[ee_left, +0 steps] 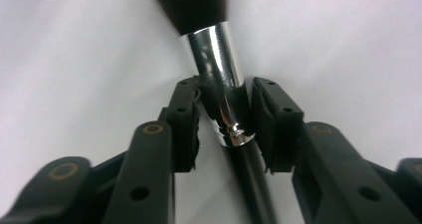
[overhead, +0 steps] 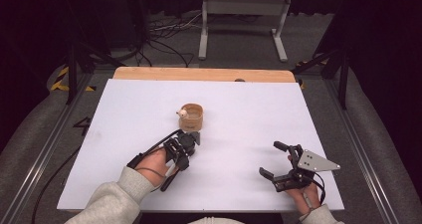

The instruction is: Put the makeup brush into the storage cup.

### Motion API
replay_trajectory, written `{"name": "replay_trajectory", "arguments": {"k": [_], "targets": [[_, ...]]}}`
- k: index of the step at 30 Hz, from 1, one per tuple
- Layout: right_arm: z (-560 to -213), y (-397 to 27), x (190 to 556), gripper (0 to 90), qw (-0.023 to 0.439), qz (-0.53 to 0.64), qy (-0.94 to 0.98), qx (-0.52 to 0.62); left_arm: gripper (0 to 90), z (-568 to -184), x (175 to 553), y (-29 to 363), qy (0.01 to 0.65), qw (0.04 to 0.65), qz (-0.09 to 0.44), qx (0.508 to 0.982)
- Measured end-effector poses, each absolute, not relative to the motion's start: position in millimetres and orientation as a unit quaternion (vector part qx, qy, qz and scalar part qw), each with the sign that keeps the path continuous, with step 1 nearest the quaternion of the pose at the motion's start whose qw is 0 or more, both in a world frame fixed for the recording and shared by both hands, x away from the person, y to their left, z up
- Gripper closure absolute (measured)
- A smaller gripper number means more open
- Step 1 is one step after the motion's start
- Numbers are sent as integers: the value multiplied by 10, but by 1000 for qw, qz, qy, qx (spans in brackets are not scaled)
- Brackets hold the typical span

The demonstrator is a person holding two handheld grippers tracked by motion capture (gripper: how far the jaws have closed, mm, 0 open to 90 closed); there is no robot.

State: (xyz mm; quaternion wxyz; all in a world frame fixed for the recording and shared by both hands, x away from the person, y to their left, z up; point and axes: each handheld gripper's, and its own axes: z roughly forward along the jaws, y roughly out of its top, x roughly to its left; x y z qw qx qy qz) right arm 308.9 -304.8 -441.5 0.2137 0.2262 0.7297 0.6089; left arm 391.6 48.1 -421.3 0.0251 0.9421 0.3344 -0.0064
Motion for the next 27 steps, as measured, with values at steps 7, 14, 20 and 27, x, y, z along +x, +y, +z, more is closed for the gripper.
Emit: {"name": "replay_trajectory", "arguments": {"k": [7,14,20,27], "targets": [[-4415,-3038,3086,0,215,607,732,224,701,-4198,3911,485,326,24,-8,945],[-4415,-3038,3086,0,215,607,732,224,705,-4133,3898,485,322,30,-4,946],[-4416,-3039,3087,0,215,606,732,225,706,-4009,3894,510,320,49,-4,946],[-4417,-3041,3088,0,215,605,733,226,708,-3898,3890,540,317,82,-1,945]]}}
